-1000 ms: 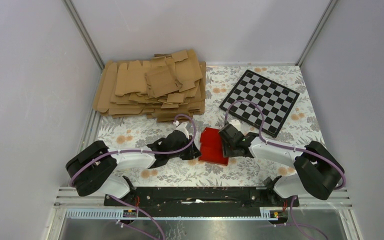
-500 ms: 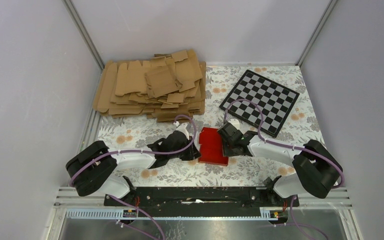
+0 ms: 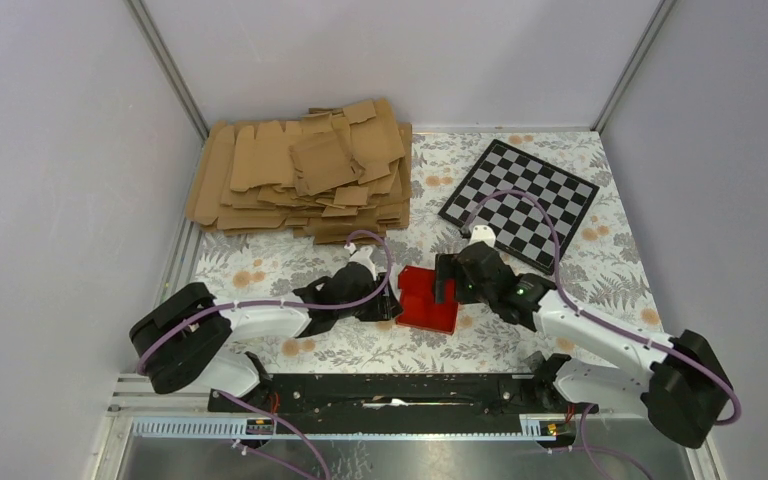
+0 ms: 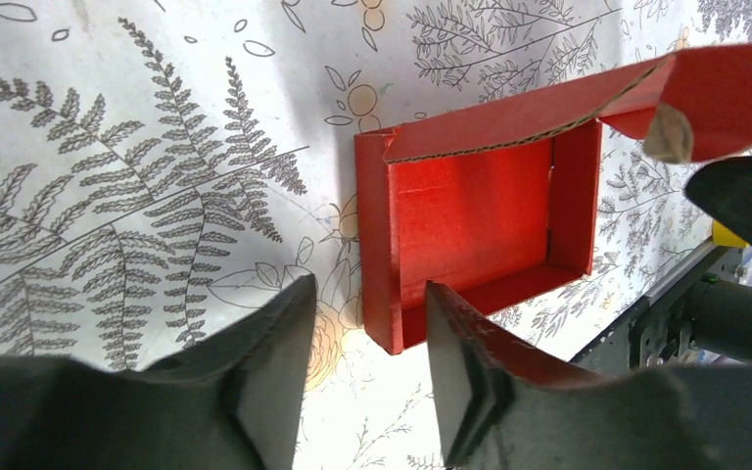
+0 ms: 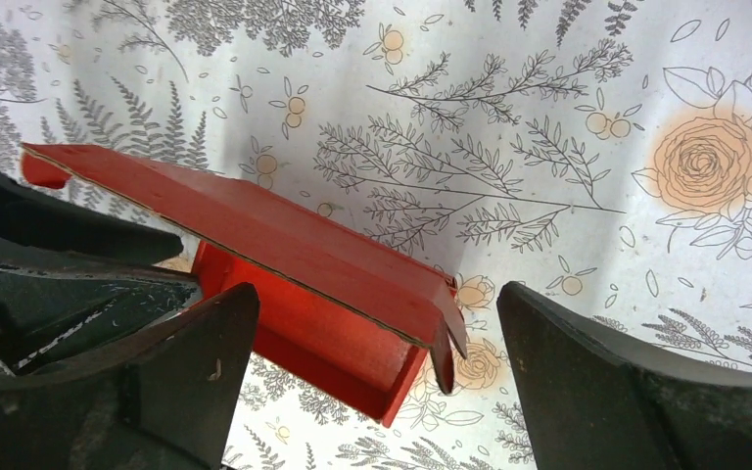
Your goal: Fold the paper box
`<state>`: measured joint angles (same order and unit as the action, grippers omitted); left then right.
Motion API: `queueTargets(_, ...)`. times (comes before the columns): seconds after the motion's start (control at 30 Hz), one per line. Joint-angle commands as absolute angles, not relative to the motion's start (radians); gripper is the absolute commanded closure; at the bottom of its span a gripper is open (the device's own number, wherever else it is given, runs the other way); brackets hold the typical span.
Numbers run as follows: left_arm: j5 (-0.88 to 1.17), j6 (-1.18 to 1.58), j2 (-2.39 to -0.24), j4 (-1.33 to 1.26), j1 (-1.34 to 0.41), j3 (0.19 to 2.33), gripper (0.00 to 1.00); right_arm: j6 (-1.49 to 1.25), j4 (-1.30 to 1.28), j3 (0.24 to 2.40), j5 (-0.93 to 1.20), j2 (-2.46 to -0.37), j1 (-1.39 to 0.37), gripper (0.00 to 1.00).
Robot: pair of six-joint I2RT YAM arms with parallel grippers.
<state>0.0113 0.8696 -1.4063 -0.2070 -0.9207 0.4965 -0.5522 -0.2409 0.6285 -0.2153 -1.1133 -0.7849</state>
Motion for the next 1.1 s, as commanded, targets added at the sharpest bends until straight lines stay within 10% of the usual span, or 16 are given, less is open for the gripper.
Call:
queueTargets(0.0, -0.035, 0.823, -1.33, -0.172, -0.916, 0.525, 0.47, -0.525, -0.247, 0.609, -0.221, -1.037, -0.79, 0.0)
queueTargets(0.4, 0.046, 0.561, -1.292, 0.081, -0.793, 0.74, 0.2, -0.463, -0.492, 0.789, -0.258, -1.101, -0.787, 0.06)
queueTargets(0.7, 0.076, 0.478, -1.449, 0.191, -0.793, 0.934, 0.38, -0.504, -0.546, 0.855, -0.244, -1.155, -0.783, 0.34)
queueTargets(1.07, 0.129, 0.483, -1.509, 0.219, -0.801, 0.983, 0.6, -0.564, -0.523, 0.857, -0.228, -1.197, -0.781, 0.46)
